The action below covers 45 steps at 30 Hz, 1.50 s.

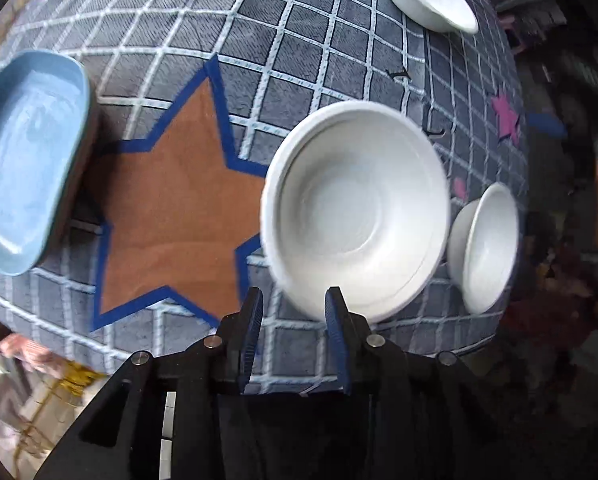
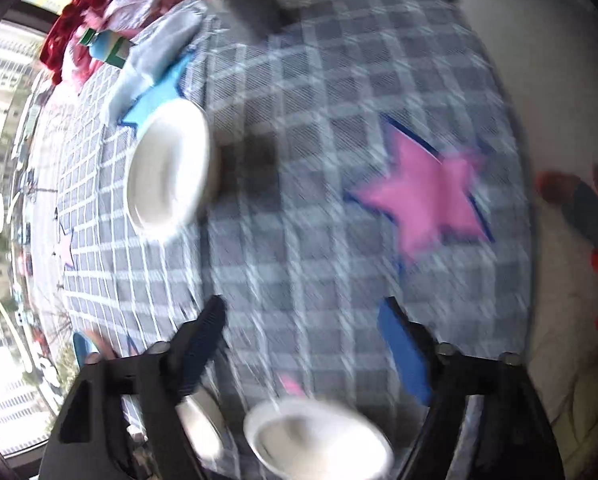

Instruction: Organize plates and bowls

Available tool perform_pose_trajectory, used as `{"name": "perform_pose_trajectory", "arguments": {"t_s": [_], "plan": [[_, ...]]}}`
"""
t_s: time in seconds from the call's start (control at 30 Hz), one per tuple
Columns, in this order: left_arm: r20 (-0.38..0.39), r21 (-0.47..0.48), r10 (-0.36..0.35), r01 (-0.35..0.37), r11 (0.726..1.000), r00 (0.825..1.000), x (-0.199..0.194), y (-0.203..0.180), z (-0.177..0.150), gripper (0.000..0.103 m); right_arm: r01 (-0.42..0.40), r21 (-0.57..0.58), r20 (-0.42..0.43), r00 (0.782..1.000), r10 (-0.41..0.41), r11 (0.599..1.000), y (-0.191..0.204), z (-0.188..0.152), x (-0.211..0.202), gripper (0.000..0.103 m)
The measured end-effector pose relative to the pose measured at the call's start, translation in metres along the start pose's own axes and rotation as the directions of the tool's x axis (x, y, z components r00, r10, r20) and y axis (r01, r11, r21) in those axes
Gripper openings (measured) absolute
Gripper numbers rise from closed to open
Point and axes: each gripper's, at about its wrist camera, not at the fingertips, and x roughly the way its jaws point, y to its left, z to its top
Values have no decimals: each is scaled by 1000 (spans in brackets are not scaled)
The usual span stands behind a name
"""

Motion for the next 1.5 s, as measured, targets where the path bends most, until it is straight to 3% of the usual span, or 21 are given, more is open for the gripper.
{"name": "perform_pose_trajectory", "arguments": {"t_s": [0.13, 0.33, 0.37, 0.4, 0.43, 0.57, 0.67, 0.77, 0.8, 0.83, 0.9, 0.97, 1.03, 1.27, 1.37, 1.4, 1.5], "plan": [[29, 18, 97, -98, 995, 995, -14, 6, -25, 36, -19, 39, -5, 1000, 20, 999, 29, 41, 26, 75], [39, -89, 150, -146, 985, 988, -26, 31, -59, 39, 19, 33, -40, 999, -17, 999, 49, 73, 60, 73], [43, -106, 150, -144, 984, 988, -28, 34, -62, 39, 6, 23, -62, 998, -4, 1000, 51, 74, 66, 45], [48, -116, 149, -143, 983, 988, -31, 36, -64, 39, -5, 3, -94, 996, 5, 1000, 54, 74, 73, 24], [51, -124, 152, -145, 982, 987, -33, 37, -65, 39, -3, -9, -101, 995, 2, 1000, 56, 72, 75, 14], [50, -109, 160, -154, 982, 986, -33, 33, -54, 39, -115, 18, -121, 986, 116, 993, 47, 46, 67, 11], [67, -62, 156, -152, 986, 985, -30, 15, -37, 39, -135, -37, -183, 975, 127, 990, 37, 9, 60, 11], [82, -2, 144, -144, 990, 986, -29, 2, -22, 39, -112, -99, -285, 955, 80, 989, 24, -33, 60, 12], [133, -17, 106, -105, 994, 985, -29, -1, -17, 39, -117, -107, -322, 944, 76, 987, 20, -44, 64, 13], [132, 0, 100, -101, 995, 986, -28, -5, -12, 39, -96, -119, -334, 941, 51, 988, 17, -51, 66, 20], [132, 31, 95, -100, 995, 987, -29, -13, -2, 39, -73, -117, -284, 958, 37, 990, 8, -56, 59, 33], [141, 66, 97, -107, 992, 985, -32, -21, 5, 39, -100, -59, -223, 971, 84, 993, -3, -55, 43, 62], [146, 101, 94, -109, 989, 985, -34, -27, 11, 39, -110, -42, -159, 982, 102, 993, -10, -54, 23, 72], [183, 132, 79, -104, 986, 980, -44, -31, 25, 39, -7, -53, -63, 998, 3, 999, -23, -88, -25, 72], [197, 159, 70, -102, 982, 978, -53, -31, 31, 39, 90, -114, -14, 996, -92, 989, -4, -120, -39, 72], [162, 178, 118, -147, 973, 980, -55, -32, 34, 39, 114, -134, -8, 993, -116, 984, 4, -127, -41, 72], [169, 225, 140, -176, 958, 976, -55, -40, 40, 40, 155, -252, -26, 986, -166, 955, 35, -145, -29, 72]]}}
